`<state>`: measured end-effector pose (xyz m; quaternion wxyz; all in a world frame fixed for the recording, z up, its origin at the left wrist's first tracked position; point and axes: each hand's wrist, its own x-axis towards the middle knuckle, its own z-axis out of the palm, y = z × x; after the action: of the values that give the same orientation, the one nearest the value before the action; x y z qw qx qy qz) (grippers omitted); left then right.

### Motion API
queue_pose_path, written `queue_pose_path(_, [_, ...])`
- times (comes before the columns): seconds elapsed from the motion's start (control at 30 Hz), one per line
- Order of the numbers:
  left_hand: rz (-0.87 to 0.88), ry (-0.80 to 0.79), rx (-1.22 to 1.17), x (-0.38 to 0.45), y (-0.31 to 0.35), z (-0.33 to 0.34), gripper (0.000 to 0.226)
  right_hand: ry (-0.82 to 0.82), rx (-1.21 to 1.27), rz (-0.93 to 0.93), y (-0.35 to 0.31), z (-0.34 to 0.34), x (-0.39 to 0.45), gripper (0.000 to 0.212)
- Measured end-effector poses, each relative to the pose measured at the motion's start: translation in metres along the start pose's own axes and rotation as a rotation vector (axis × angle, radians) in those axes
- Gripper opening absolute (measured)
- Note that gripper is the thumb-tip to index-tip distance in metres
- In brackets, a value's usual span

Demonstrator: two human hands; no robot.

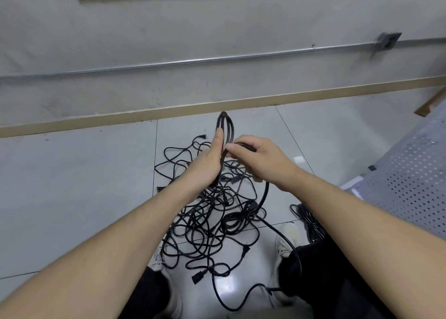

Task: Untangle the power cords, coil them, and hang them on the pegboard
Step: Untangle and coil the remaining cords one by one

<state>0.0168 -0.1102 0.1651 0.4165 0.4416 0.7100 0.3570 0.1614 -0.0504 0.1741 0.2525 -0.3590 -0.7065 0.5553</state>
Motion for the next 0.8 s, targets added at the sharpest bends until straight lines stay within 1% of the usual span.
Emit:
queue_pose_path(0.07, [-0.006, -0.104, -0.059, -0.002, -0.003, 0.006, 0.083, 0.066, 0.022, 0.04, -0.001, -0.001, 0.005, 0.027])
queue_pose_path(0.1, [0.009, -0.148, -0.061, -0.002, -0.005, 0.007, 0.081, 0.096, 0.042, 0.062, -0.001, -0.001, 0.007, 0.034])
queue_pose_path(0.13, [0.025, -0.179, -0.058, -0.002, -0.006, 0.006, 0.075, 0.124, 0.065, 0.088, -0.001, -0.003, 0.009, 0.042])
queue_pose_path(0.2, [0.033, -0.21, -0.06, 0.0, -0.008, 0.002, 0.063, 0.145, 0.095, 0.162, 0.0, -0.008, 0.012, 0.049])
queue_pose_path(0.27, [0.039, -0.237, -0.034, 0.002, -0.009, -0.002, 0.062, 0.074, 0.109, 0.25, -0.001, -0.014, 0.012, 0.051])
queue_pose_path(0.37, [0.037, -0.232, 0.054, 0.004, -0.01, -0.005, 0.068, -0.078, 0.138, 0.363, -0.003, -0.024, 0.01, 0.043])
queue_pose_path(0.43, [0.041, -0.186, -0.009, 0.006, -0.009, -0.007, 0.063, -0.155, 0.219, 0.429, -0.003, -0.031, 0.009, 0.039])
queue_pose_path(0.5, [0.022, -0.104, -0.131, 0.01, -0.01, -0.011, 0.052, -0.166, 0.28, 0.411, -0.002, -0.037, 0.007, 0.035])
queue_pose_path(0.57, [-0.008, -0.063, -0.181, 0.013, -0.014, -0.015, 0.047, -0.096, 0.31, 0.299, -0.001, -0.036, 0.007, 0.031])
queue_pose_path(0.6, [-0.025, -0.092, -0.161, 0.013, -0.016, -0.015, 0.047, -0.035, 0.328, 0.233, -0.001, -0.033, 0.008, 0.029])
queue_pose_path(0.67, [-0.047, -0.246, -0.115, 0.009, -0.017, -0.011, 0.052, 0.14, 0.315, 0.114, 0.0, -0.025, 0.011, 0.027])
queue_pose_path(0.7, [-0.046, -0.326, -0.112, 0.006, -0.015, -0.007, 0.055, 0.242, 0.232, 0.064, 0.001, -0.022, 0.013, 0.029])
queue_pose_path(0.77, [-0.026, -0.413, -0.111, 0.0, -0.01, -0.002, 0.059, 0.385, 0.052, 0.0, 0.003, -0.018, 0.017, 0.033])
queue_pose_path(0.8, [-0.018, -0.431, -0.122, -0.002, -0.008, -0.001, 0.058, 0.415, 0.038, -0.011, 0.003, -0.017, 0.017, 0.032])
